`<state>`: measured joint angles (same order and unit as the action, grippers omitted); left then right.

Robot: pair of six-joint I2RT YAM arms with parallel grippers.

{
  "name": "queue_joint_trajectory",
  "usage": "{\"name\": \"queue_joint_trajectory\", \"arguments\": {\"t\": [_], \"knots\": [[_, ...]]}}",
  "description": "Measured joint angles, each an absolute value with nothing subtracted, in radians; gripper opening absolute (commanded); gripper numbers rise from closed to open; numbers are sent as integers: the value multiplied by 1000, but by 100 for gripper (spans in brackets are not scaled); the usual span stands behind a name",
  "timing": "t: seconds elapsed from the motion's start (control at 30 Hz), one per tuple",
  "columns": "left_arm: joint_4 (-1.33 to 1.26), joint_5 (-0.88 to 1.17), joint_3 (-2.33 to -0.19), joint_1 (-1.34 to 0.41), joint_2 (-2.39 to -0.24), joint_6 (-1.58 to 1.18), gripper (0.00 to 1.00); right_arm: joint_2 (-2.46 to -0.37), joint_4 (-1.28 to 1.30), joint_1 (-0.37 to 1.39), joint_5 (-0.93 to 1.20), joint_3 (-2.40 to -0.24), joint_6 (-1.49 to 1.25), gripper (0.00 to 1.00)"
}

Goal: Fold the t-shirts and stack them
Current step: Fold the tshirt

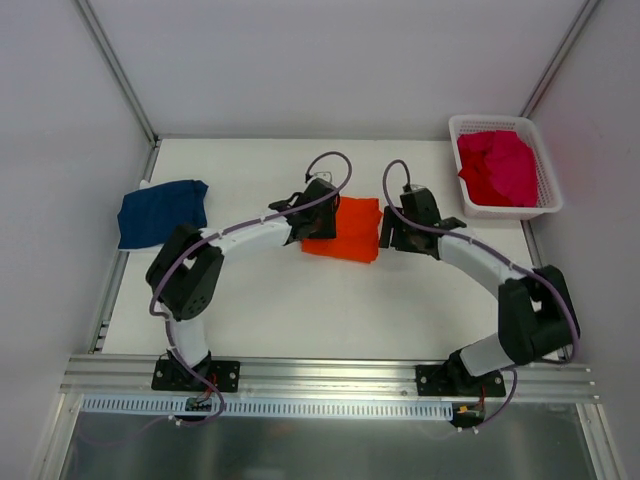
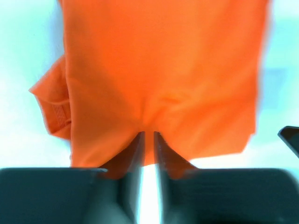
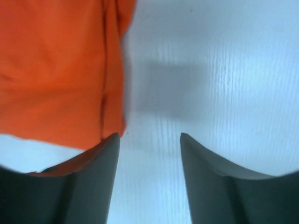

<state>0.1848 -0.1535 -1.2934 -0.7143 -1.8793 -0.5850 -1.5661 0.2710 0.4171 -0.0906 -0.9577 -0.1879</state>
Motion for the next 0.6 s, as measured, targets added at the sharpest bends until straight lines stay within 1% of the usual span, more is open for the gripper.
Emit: {"name": "queue_joint_trajectory", "arguments": {"t": [0.03,0.07,0.1,0.2,0.3,0.4,0.5,0.6], "knots": [[190,-170,-1293,-722,-1849,-571,61,-1512,259,418,-83,-934,-190,85],[191,-183,-1293,-726,-1824,-569,99,-1455,238,419,-74,-907,-191,96],[191,-202,-1293,-727,-1793,-552,99,-1396,205,420,-56,-875,-193,99],[183,-242,-1293,-705,-1714,-527,99,-1261,131,421,2,-787,-204,99],[151,-237,-1253,-649,-1677,-527,99,-1200,52,421,69,-703,-226,99],[74,-178,-1117,-568,-1642,-535,99,-1209,-35,410,148,-635,-260,100],[-17,-56,-951,-481,-1623,-554,99,-1257,-195,372,262,-556,-339,100],[-85,56,-857,-425,-1623,-570,99,-1323,-339,337,332,-501,-411,100]]}}
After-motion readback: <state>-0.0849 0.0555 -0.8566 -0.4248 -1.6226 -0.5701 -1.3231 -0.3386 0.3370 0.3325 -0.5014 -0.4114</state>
